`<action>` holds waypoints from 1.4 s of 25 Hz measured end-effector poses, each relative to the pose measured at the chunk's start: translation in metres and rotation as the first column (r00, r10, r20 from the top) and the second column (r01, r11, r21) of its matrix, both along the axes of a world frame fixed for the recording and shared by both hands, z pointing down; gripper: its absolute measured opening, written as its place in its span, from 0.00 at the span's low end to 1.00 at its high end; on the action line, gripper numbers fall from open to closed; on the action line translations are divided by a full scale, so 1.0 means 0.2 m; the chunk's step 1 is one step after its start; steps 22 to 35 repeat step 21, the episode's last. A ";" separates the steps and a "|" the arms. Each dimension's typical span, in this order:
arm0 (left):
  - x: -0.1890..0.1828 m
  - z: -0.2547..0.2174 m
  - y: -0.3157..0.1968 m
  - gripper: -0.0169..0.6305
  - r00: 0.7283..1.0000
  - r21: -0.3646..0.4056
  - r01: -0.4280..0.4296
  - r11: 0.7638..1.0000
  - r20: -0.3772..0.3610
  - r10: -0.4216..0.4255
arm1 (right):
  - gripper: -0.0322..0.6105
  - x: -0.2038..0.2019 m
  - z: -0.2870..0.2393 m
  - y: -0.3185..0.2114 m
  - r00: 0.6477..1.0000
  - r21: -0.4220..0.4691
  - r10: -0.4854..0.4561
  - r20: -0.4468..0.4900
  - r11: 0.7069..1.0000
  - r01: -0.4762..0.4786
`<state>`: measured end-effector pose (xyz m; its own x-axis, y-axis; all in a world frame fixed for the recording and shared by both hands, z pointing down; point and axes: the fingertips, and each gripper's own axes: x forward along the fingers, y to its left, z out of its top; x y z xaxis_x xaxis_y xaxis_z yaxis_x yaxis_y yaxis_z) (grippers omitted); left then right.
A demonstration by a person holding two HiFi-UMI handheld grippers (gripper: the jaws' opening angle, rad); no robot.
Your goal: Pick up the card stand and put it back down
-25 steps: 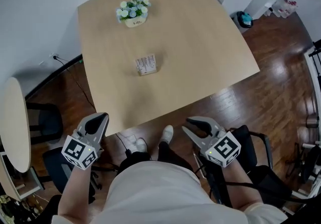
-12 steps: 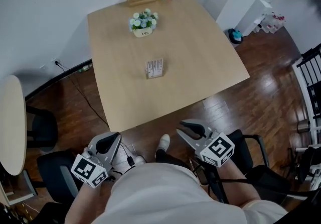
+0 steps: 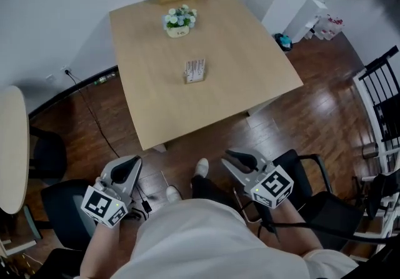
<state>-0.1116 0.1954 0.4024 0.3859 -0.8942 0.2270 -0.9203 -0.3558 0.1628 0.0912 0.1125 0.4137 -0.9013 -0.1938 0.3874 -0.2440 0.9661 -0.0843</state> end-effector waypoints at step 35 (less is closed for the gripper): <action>-0.43 -0.29 0.26 0.03 0.989 0.088 0.149 0.985 -0.027 -0.147 | 0.17 -0.04 0.02 0.22 1.000 0.010 -0.013 -0.013 1.000 0.013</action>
